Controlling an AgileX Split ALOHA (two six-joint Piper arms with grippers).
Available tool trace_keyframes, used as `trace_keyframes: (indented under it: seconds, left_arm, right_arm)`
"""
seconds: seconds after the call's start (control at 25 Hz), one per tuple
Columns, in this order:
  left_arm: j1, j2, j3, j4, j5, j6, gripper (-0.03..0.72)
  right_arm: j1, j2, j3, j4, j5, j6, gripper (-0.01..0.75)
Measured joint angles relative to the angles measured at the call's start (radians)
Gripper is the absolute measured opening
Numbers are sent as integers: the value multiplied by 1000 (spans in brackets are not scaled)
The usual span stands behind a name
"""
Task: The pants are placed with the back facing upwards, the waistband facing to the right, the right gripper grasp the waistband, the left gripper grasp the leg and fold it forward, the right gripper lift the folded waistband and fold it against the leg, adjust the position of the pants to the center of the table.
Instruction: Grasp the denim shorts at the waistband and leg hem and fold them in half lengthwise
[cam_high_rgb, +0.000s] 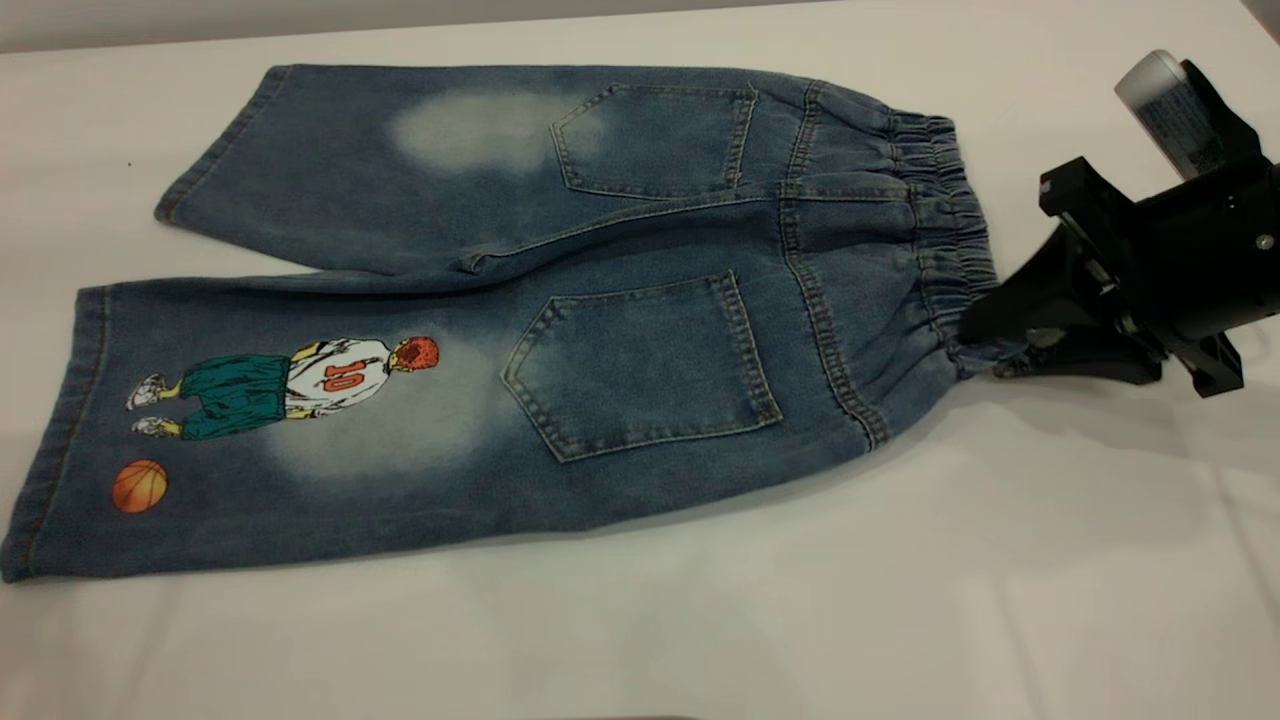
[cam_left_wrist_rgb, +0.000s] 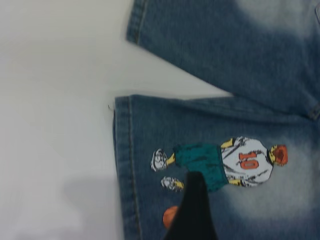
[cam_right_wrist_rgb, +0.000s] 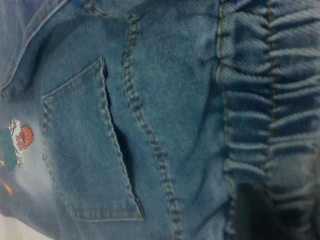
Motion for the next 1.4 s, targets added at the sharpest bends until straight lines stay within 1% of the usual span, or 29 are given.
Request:
trace_keyframes:
  seconds: [0.04,0.12,0.36,0.48,0.68,0.8,1.0,1.4]
  left_arm:
    - [0,1,0,0,12,0,566]
    - [0,10,0,0,53,0,566]
    - [0,108,0,3,227,-10,566]
    - [0,190,-1,41,252,-35,566]
    - [0,334,-1,216,255,-223,566]
    - [0,409,-5,266,247,-263,566]
    - [0,526,-10,271,144,-257,566]
    - [0,729,-11,271,44,-255,566]
  right_arm:
    - [0,0,-2,0,1,-10,64]
    - [0,0,-3,-2,11,-16,36]
    - [0,0,-3,-13,38,-16,32]
    - [0,0,-3,-17,46,-20,32]
    - [0,0,-3,-17,49,-23,34]
    - [0,0,-3,-17,50,-24,34]
    - [0,0,-3,-17,52,-25,34]
    - [0,0,-3,-17,52,-31,35]
